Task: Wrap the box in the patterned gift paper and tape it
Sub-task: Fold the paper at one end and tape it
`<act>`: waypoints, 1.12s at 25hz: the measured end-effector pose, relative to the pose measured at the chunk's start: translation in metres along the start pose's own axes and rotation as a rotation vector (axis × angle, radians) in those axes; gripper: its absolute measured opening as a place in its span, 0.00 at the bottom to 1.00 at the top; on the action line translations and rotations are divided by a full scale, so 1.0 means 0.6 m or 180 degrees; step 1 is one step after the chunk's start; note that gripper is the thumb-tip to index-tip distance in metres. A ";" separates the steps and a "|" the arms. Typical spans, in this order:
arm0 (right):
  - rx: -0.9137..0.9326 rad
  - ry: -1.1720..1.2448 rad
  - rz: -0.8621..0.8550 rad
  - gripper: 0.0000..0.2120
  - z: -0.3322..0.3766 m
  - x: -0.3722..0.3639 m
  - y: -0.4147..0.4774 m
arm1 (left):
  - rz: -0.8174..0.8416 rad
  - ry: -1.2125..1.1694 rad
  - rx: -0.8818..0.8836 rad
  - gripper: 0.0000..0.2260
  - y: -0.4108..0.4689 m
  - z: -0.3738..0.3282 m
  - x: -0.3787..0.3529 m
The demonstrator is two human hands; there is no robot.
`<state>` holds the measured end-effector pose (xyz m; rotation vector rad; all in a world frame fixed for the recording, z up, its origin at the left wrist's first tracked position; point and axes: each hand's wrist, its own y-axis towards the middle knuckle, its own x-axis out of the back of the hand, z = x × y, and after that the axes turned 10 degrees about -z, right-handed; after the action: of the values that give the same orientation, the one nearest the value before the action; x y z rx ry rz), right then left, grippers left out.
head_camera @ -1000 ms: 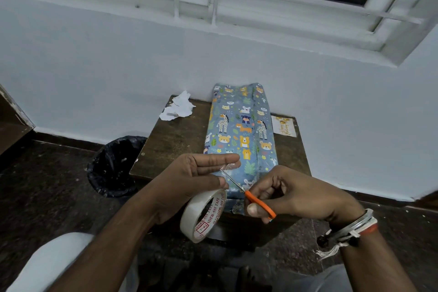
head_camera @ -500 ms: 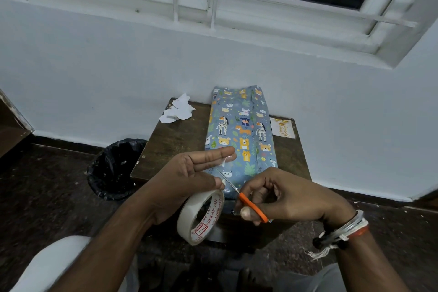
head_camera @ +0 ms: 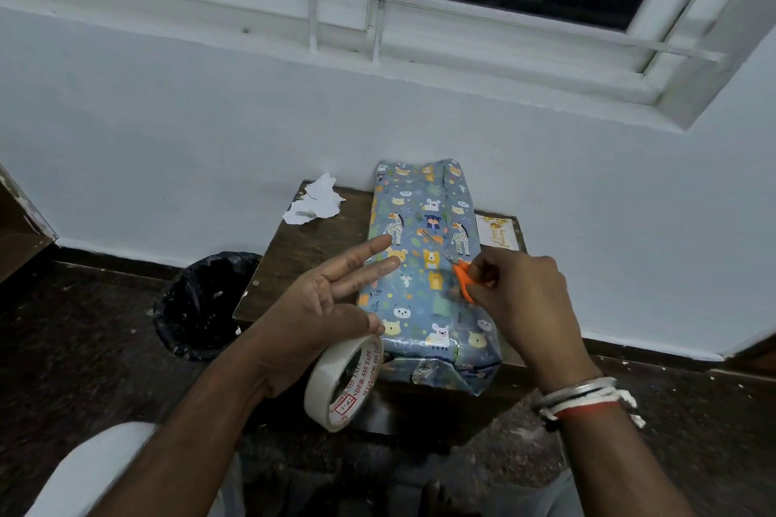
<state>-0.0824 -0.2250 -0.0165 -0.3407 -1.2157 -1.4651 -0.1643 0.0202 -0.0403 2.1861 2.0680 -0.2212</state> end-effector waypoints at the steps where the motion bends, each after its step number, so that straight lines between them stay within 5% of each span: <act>1: 0.0105 -0.0441 0.0112 0.11 0.000 -0.009 0.006 | 0.0004 0.0022 -0.0015 0.37 0.000 0.000 0.000; 9: 0.0562 -0.1672 0.1018 0.04 0.034 -0.025 0.019 | -0.0008 0.0015 0.0002 0.40 -0.004 0.001 0.004; 21: 0.0421 -0.1715 0.1542 0.08 0.042 -0.015 0.016 | 0.0216 0.0047 0.0065 0.42 -0.012 0.003 0.010; 23: 0.0467 -0.1456 0.1286 0.08 0.042 -0.011 0.015 | 0.0234 0.0085 0.0085 0.43 -0.011 0.002 0.010; 26: 0.0223 0.0029 0.0648 0.05 0.064 0.003 0.012 | 0.0281 0.0164 0.0106 0.44 -0.011 0.001 0.007; 28: 0.0157 0.0926 0.0812 0.09 0.085 0.009 0.009 | 0.0380 0.0159 0.0116 0.44 -0.013 0.001 0.006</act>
<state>-0.1004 -0.1857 0.0117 -0.2299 -0.9360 -1.2142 -0.1717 0.0242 -0.0414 2.3503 1.9646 -0.1957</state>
